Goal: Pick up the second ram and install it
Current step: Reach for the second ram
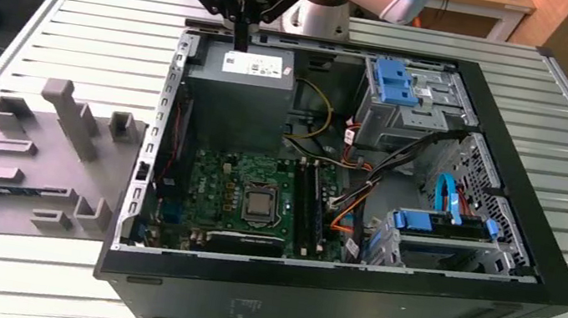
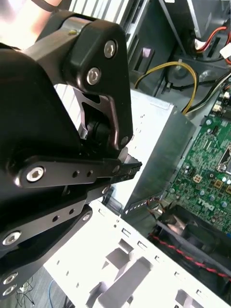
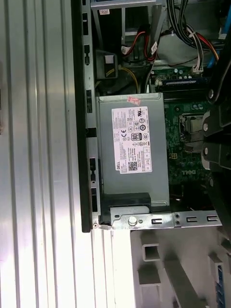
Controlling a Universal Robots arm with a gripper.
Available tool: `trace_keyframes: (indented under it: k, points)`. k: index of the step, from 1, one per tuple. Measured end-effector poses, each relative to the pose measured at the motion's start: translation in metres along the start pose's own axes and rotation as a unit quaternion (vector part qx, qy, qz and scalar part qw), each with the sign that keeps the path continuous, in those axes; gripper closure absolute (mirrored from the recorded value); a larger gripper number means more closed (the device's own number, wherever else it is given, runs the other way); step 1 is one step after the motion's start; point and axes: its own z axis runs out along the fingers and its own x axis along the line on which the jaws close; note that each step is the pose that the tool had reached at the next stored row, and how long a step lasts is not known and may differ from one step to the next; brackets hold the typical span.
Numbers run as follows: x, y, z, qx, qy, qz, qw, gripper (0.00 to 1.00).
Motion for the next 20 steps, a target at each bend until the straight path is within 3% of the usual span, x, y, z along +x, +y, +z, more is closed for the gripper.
trace_keyframes:
  k: [9, 20]
  points:
    - [0.0214, -0.0016, -0.0004, 0.0, 0.0, 0.0, 1.0, 0.89]
    - [0.0643, -0.0049, -0.0013, 0.0, -0.0001, 0.0, 1.0, 0.89]
